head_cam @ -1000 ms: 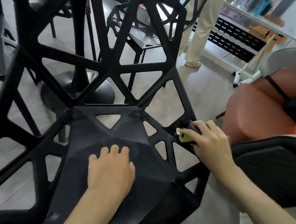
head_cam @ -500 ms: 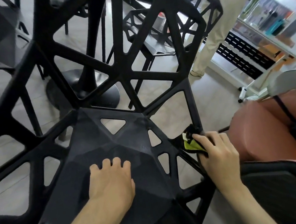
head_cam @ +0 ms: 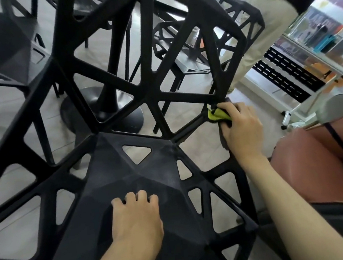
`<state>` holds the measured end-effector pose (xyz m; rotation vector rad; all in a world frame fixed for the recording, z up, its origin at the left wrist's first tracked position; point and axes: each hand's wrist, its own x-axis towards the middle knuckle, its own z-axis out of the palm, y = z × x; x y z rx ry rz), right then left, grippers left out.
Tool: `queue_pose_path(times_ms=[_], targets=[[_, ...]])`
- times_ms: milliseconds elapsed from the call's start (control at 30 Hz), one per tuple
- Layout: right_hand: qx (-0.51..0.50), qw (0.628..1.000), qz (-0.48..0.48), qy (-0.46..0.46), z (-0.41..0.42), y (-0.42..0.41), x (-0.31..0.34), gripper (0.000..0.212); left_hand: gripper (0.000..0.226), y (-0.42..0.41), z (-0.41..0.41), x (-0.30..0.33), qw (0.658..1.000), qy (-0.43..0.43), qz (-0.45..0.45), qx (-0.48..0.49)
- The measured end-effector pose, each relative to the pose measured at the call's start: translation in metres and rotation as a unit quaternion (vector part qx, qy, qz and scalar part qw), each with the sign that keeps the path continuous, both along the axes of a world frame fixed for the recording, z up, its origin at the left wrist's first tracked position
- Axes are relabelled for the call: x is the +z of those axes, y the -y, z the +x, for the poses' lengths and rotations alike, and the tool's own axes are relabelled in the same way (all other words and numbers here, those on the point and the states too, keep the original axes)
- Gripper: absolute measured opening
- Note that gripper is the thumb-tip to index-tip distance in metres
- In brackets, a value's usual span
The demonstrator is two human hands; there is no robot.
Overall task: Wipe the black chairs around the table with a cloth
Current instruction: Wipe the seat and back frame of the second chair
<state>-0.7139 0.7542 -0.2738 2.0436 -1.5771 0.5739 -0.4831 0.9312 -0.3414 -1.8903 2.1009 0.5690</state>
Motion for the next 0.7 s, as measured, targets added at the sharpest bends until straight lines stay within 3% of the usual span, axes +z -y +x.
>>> queue_pose_path(times_ms=[167, 433, 567, 700], targets=[[0.014, 0.999, 0.017, -0.04, -0.019, -0.047, -0.008, 0.036, 0.054, -0.003, 0.005, -0.004, 1.0, 0.016, -0.006, -0.015], [-0.058, 0.997, -0.011, 0.039, 0.026, 0.018, 0.004, 0.028, 0.065, -0.003, 0.01, -0.01, 0.999, 0.005, -0.027, -0.017], [-0.018, 0.998, 0.02, -0.052, 0.045, 0.008, -0.038, 0.032, 0.064, 0.002, 0.008, -0.011, 0.999, -0.01, -0.037, -0.017], [0.0, 0.997, 0.046, -0.06, 0.057, 0.012, -0.058, 0.037, 0.066, 0.007, 0.004, -0.012, 0.999, -0.023, -0.043, -0.014]])
